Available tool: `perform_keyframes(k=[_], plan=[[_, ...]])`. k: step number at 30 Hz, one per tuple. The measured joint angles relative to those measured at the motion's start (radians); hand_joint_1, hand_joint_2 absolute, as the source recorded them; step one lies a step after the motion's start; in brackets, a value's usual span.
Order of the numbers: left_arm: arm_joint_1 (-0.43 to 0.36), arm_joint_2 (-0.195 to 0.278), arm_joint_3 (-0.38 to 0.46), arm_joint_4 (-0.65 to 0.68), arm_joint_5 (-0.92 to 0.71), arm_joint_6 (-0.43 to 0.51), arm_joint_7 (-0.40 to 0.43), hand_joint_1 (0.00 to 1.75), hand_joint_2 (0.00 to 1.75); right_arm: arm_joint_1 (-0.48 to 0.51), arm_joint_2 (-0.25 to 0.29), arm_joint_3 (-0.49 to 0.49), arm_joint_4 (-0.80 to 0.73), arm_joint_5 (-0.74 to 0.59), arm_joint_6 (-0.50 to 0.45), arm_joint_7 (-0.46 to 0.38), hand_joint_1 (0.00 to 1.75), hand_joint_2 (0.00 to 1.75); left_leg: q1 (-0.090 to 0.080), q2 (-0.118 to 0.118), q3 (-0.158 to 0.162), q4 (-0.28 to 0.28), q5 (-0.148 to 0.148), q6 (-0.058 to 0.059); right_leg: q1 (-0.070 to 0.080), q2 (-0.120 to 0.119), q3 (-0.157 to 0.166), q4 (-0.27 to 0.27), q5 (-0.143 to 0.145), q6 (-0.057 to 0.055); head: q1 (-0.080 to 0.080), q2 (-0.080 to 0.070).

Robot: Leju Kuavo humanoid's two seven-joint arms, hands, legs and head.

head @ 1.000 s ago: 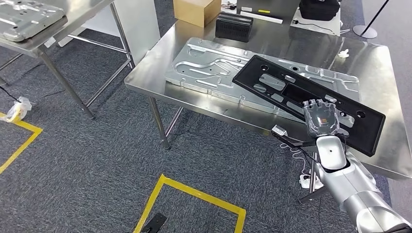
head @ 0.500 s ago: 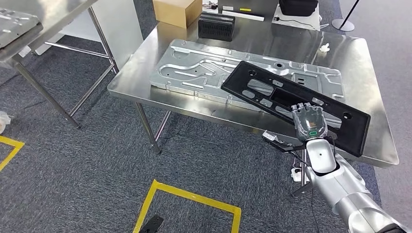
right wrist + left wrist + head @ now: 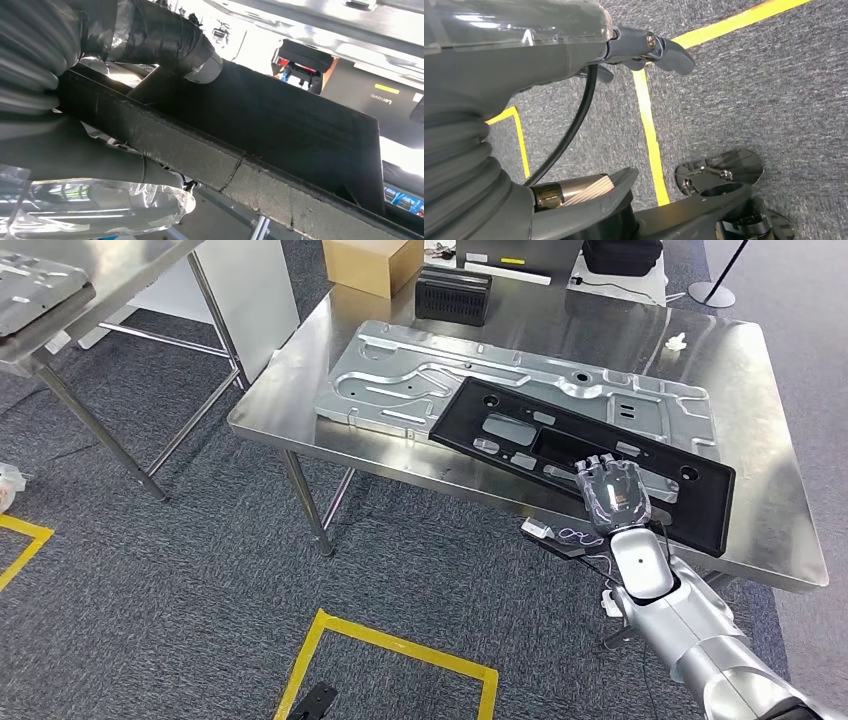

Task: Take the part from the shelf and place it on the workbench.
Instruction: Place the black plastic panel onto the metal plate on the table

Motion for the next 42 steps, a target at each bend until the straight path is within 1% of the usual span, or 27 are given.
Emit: perform_keyframes(k=[7,13,16,18,19,20,21,22,23,24,25,26,27,28,29,30,31,32,33,34,35,37,38,39,40,41,42], plan=[[0.0,0.0,0.0,0.0,-0.003,0.0,0.001,0.0,1.75,0.0,0.002,0.004,0.0,0.0,0.0,-0.006,1.73,1.75,0.001,0.0,0.003,-0.005,0.001,0.0,0.001,0.0,0.0,0.001,0.0,0.002,0.0,0.0],[0.0,0.0,0.0,0.0,-0.01,0.0,0.01,0.0,1.75,-0.002,0.02,0.012,0.0,0.0,0.01,-0.03,1.73,1.75,0.001,0.001,0.005,-0.008,0.002,-0.001,0.001,0.0,0.0,0.001,0.0,0.001,0.0,0.0],[-0.001,0.0,0.0,0.0,-0.016,0.0,0.01,0.0,1.75,-0.005,0.028,0.018,0.0,0.0,0.013,-0.034,1.73,1.75,-0.001,0.001,0.008,-0.013,0.002,0.007,-0.002,0.001,0.004,-0.008,0.002,0.007,0.0,0.0],[-0.001,-0.002,0.0,0.0,-0.018,0.0,0.009,0.0,1.75,-0.009,0.03,0.02,0.0,0.0,0.014,-0.036,1.73,1.75,0.007,0.003,0.02,-0.033,0.01,0.014,-0.002,-0.001,0.002,0.001,-0.006,0.013,0.0,0.0],[-0.001,-0.003,0.0,0.0,-0.019,0.0,0.009,0.0,1.75,-0.013,0.03,0.021,0.0,0.0,0.014,-0.037,1.73,1.75,0.013,0.004,0.027,-0.043,0.014,0.016,-0.002,-0.003,-0.011,0.028,-0.023,0.016,0.0,0.0],[-0.002,-0.004,0.0,0.0,-0.019,0.0,0.009,0.0,1.75,-0.015,0.031,0.021,0.0,0.0,0.015,-0.037,1.73,1.75,0.016,0.006,0.031,-0.048,0.016,0.017,-0.006,-0.004,-0.035,0.079,-0.049,0.02,0.0,0.0],[-0.002,-0.004,0.0,0.0,-0.019,0.0,0.008,0.0,1.75,-0.018,0.031,0.022,0.001,0.0,0.015,-0.037,1.73,1.75,0.018,0.007,0.032,-0.049,0.016,0.017,-0.01,-0.005,-0.069,0.144,-0.079,0.025,0.001,0.0],[-0.002,-0.004,0.0,0.0,-0.019,0.0,0.008,0.0,1.75,-0.018,0.031,0.023,0.002,0.0,0.016,-0.037,1.73,1.75,0.02,0.008,0.033,-0.048,0.015,0.015,-0.015,-0.006,-0.104,0.208,-0.101,0.03,0.001,0.0],[-0.001,-0.004,0.0,0.0,-0.019,0.0,0.008,0.0,1.75,-0.017,0.031,0.023,0.003,0.0,0.017,-0.038,1.73,1.75,0.023,0.009,0.033,-0.047,0.012,0.012,-0.021,-0.006,-0.129,0.25,-0.109,0.036,0.001,0.0],[0.0,-0.004,0.0,0.0,-0.019,0.0,0.008,0.0,1.75,-0.016,0.031,0.023,0.004,0.0,0.017,-0.038,1.73,1.75,0.028,0.009,0.034,-0.044,0.008,0.007,-0.027,-0.008,-0.135,0.252,-0.095,0.042,0.0,0.0],[0.0,-0.004,0.0,0.0,-0.019,0.0,0.008,0.0,1.75,-0.015,0.031,0.023,0.005,0.0,0.017,-0.038,1.73,1.75,0.033,0.009,0.036,-0.039,0.003,0.0,-0.034,-0.011,-0.121,0.214,-0.063,0.049,0.001,0.0],[0.0,-0.004,0.0,0.0,-0.019,0.0,0.008,0.0,1.75,-0.015,0.031,0.023,0.005,0.0,0.018,-0.038,1.73,1.75,0.039,0.008,0.038,-0.033,-0.004,-0.009,-0.041,-0.015,-0.091,0.146,-0.024,0.057,0.001,0.0],[0.0,-0.004,0.0,0.0,-0.019,0.0,0.008,0.0,1.75,-0.017,0.031,0.023,0.005,0.0,0.018,-0.038,1.73,1.75,0.043,0.008,0.038,-0.026,-0.011,-0.02,-0.043,-0.019,-0.061,0.084,0.0,0.065,0.002,0.0],[-0.001,-0.003,0.0,0.0,-0.019,0.0,0.008,0.0,1.75,-0.018,0.031,0.023,0.005,0.0,0.018,-0.038,1.73,1.75,0.043,0.007,0.038,-0.019,-0.018,-0.03,-0.044,-0.019,-0.039,0.038,0.014,0.064,0.002,0.0],[-0.001,-0.003,0.0,0.0,-0.019,0.001,0.008,0.0,1.75,-0.018,0.032,0.024,0.006,0.0,0.018,-0.038,1.73,1.75,0.042,0.007,0.038,-0.016,-0.023,-0.039,-0.042,-0.018,-0.028,0.016,0.014,0.059,0.002,0.0],[-0.001,-0.002,0.0,0.0,-0.019,0.001,0.008,0.0,1.75,-0.017,0.032,0.025,0.006,0.0,0.019,-0.038,1.73,1.75,0.04,0.006,0.039,-0.017,-0.025,-0.047,-0.038,-0.014,-0.028,0.018,0.006,0.048,0.002,0.0],[-0.001,-0.003,0.0,0.0,-0.019,0.001,0.007,0.0,1.75,-0.017,0.032,0.025,0.006,0.0,0.019,-0.038,1.73,1.75,0.04,0.006,0.043,-0.02,-0.027,-0.054,-0.037,-0.012,-0.028,0.019,0.004,0.034,0.001,0.0],[0.0,-0.003,0.0,0.0,-0.019,0.001,0.007,0.0,1.75,-0.017,0.032,0.026,0.006,0.0,0.019,-0.038,1.73,1.75,0.042,0.007,0.046,-0.023,-0.029,-0.059,-0.037,-0.011,-0.027,0.02,0.001,0.024,0.0,0.0],[0.0,-0.003,0.0,0.0,-0.019,0.001,0.006,0.0,1.75,-0.017,0.032,0.026,0.006,0.0,0.019,-0.038,1.73,1.75,0.044,0.007,0.045,-0.014,-0.037,-0.062,-0.037,-0.01,-0.023,0.02,-0.002,0.014,-0.001,0.0],[-0.001,-0.003,0.0,0.0,-0.019,0.001,0.006,0.0,1.75,-0.019,0.032,0.026,0.006,0.0,0.019,-0.038,1.73,1.75,0.045,0.008,0.034,0.014,-0.053,-0.063,-0.036,-0.01,-0.018,0.019,-0.005,0.005,-0.002,0.0],[-0.001,-0.003,0.0,0.0,-0.019,0.001,0.005,0.0,1.75,-0.019,0.032,0.027,0.006,0.0,0.019,-0.038,1.73,1.75,0.044,0.008,0.011,0.063,-0.076,-0.061,-0.034,-0.009,-0.012,0.018,-0.009,-0.004,-0.003,0.0],[0.0,-0.003,0.0,0.0,-0.019,0.001,0.005,0.0,1.75,-0.018,0.032,0.029,0.007,0.0,0.021,-0.038,1.73,1.75,0.037,0.008,-0.064,0.201,-0.123,-0.053,-0.024,-0.008,-0.001,0.018,-0.017,-0.017,-0.005,0.0],[0.001,-0.003,0.0,0.0,-0.019,0.001,0.005,0.0,1.75,-0.017,0.033,0.03,0.008,0.0,0.022,-0.038,1.73,1.75,0.032,0.008,-0.098,0.253,-0.132,-0.048,-0.017,-0.007,0.004,0.018,-0.021,-0.022,-0.005,0.0],[0.003,-0.003,0.0,0.0,-0.019,0.001,0.005,0.0,1.75,-0.016,0.033,0.032,0.009,0.0,0.023,-0.038,1.73,1.75,0.027,0.008,-0.118,0.272,-0.121,-0.041,-0.011,-0.005,0.01,0.018,-0.026,-0.026,-0.005,0.0],[0.004,-0.003,0.0,0.0,-0.019,0.001,0.005,0.0,1.75,-0.015,0.033,0.033,0.01,0.0,0.024,-0.038,1.73,1.75,0.021,0.008,-0.119,0.251,-0.091,-0.031,-0.004,-0.004,0.017,0.018,-0.031,-0.029,-0.005,0.0],[0.005,-0.003,0.0,0.0,-0.019,0.001,0.005,0.0,1.75,-0.015,0.033,0.033,0.011,0.0,0.024,-0.038,1.73,1.75,0.014,0.007,-0.104,0.198,-0.049,-0.018,0.002,-0.002,0.025,0.018,-0.036,-0.03,-0.005,0.0],[0.005,-0.001,0.0,0.0,-0.019,0.001,0.005,0.0,1.75,-0.015,0.034,0.033,0.011,0.0,0.025,-0.037,1.73,1.75,0.005,0.005,-0.079,0.133,-0.01,-0.001,0.005,-0.001,0.031,0.018,-0.042,-0.031,-0.004,0.0]])
